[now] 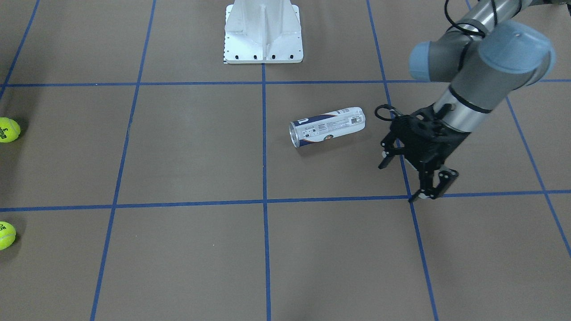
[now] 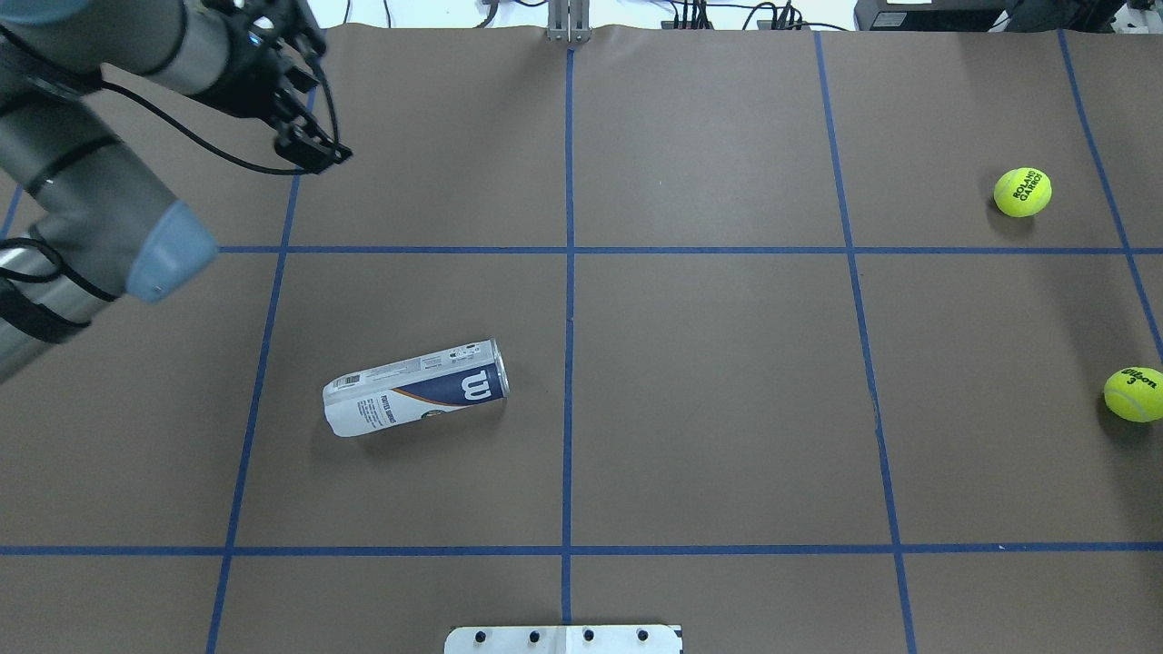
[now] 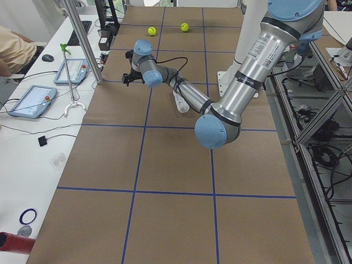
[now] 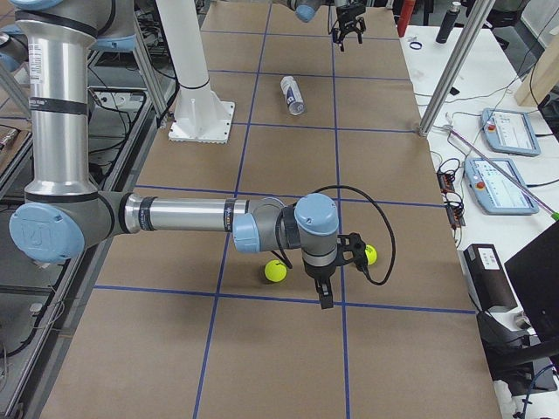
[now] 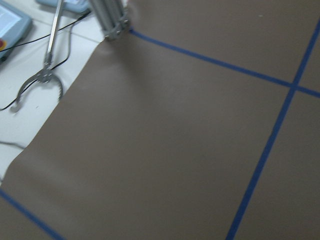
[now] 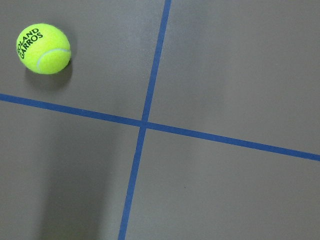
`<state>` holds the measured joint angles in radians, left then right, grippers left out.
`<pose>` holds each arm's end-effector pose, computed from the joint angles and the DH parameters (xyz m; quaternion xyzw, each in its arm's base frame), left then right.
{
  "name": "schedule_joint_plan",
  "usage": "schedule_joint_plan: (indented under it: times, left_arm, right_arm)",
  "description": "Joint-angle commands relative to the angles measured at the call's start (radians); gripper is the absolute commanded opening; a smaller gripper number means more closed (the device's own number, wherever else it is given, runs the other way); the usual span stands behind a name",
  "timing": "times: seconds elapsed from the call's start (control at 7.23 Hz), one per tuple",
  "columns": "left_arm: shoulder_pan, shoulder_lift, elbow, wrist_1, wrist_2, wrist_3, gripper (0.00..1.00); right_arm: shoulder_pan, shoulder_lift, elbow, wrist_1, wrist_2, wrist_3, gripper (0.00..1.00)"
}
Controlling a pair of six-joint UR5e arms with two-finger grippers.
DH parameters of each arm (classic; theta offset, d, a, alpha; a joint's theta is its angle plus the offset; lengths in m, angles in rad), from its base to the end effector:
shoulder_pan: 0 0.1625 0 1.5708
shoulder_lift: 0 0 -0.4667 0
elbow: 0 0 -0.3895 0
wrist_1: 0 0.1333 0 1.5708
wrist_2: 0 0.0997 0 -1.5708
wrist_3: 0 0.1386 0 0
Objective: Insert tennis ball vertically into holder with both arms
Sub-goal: 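Reach the left gripper down over the white Wilson can lying on its side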
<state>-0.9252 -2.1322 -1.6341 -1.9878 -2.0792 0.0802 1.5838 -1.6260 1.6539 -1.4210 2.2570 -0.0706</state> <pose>0.3802 -0.6141 0.3048 0.4017 0.3438 0.4150 0.7404 0.0517 -0.4800 0.7055 0.0975 -0.3313 -0.0568 0.9368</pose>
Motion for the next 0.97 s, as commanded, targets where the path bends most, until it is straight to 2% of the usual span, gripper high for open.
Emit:
schedule_joint_plan:
  times: [0.0, 0.14, 0.42, 0.83]
  left_arm:
    - [0.159, -0.058, -0.015, 0.12, 0.025, 0.009, 1.0]
    - [0.214, -0.072, -0.023, 0.186, 0.028, 0.012, 0.99]
    - [0.357, -0.08, -0.02, 0.216, 0.137, 0.015, 0.99]
    - [0.393, -0.08, -0.015, 0.241, 0.157, 0.015, 0.99]
  right_arm:
    - [0.001, -0.002, 0.0, 0.001, 0.001, 0.0, 1.0]
    - [0.001, -0.002, 0.0, 0.001, 0.001, 0.0, 1.0]
    - [0.001, -0.002, 0.0, 0.001, 0.001, 0.0, 1.0]
    - [0.001, -0.002, 0.0, 0.001, 0.009, 0.0, 1.0]
